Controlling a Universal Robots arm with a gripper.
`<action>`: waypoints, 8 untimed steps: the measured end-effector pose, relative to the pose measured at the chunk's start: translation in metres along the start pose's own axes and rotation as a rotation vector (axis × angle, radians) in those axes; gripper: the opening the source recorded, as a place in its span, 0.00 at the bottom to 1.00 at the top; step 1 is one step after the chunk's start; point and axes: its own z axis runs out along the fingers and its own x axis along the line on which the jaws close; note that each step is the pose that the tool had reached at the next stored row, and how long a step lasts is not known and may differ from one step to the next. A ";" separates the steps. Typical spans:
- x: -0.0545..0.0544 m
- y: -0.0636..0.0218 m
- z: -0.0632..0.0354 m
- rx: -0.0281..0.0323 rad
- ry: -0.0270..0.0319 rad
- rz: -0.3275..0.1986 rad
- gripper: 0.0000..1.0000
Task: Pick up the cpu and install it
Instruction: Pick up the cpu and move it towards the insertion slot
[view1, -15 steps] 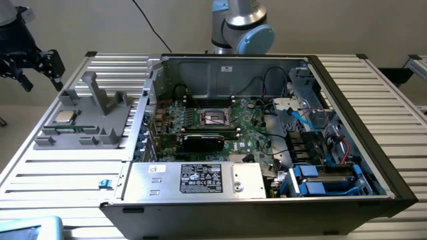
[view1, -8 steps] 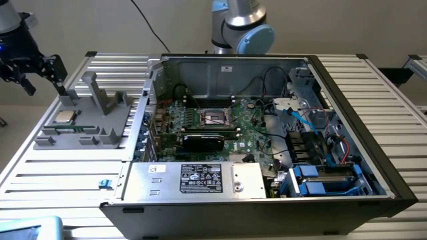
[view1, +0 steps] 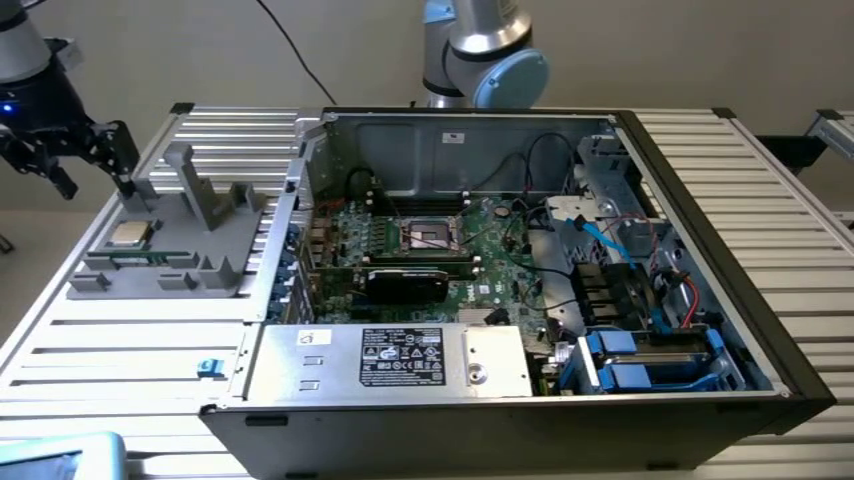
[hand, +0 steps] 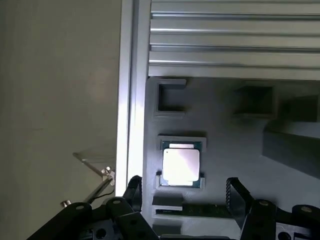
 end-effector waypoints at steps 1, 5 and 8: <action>0.000 -0.0001 0.0018 0.0000 -0.0001 0.000 0.78; 0.000 -0.0003 0.0068 0.0081 0.0003 0.000 0.78; 0.000 -0.0005 0.0091 0.0196 0.0015 -0.001 0.78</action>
